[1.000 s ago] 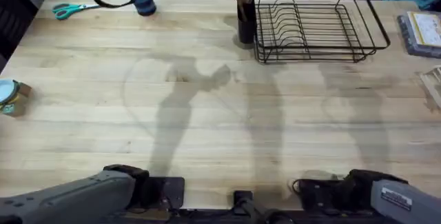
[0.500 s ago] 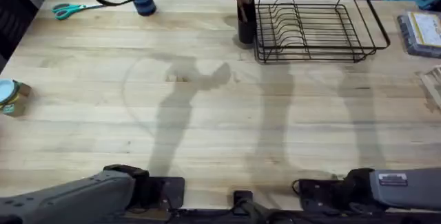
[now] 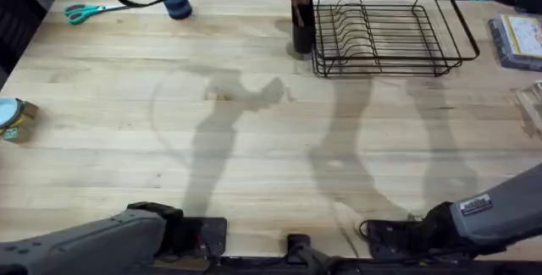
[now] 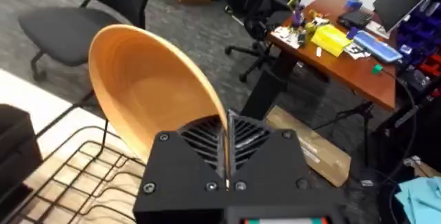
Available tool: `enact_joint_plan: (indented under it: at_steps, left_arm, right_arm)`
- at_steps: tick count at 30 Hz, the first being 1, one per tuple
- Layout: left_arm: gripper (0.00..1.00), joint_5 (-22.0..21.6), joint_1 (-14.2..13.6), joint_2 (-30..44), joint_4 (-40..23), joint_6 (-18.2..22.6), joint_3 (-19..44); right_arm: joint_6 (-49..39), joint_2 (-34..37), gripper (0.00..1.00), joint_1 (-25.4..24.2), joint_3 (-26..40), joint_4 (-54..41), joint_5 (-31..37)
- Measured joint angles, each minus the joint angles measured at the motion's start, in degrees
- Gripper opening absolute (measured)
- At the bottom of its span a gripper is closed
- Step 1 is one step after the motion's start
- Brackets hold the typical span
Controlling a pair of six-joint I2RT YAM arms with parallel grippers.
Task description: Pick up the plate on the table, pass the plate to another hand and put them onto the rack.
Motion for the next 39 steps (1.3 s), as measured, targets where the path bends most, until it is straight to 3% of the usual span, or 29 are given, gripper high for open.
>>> enact_joint_plan:
  at_steps: [27, 39]
  left_arm:
    - [0.992, 0.00, 0.02, 0.00, -0.25, 0.01, 0.00]
    - [0.993, 0.00, 0.00, 0.00, -0.46, -0.02, 0.00]
  right_arm:
    - [-9.14, 11.02, 0.031, 2.22, 0.00, 2.26, -0.02]
    - [-10.19, 12.14, 0.031, 2.22, 0.02, 1.53, -0.02]
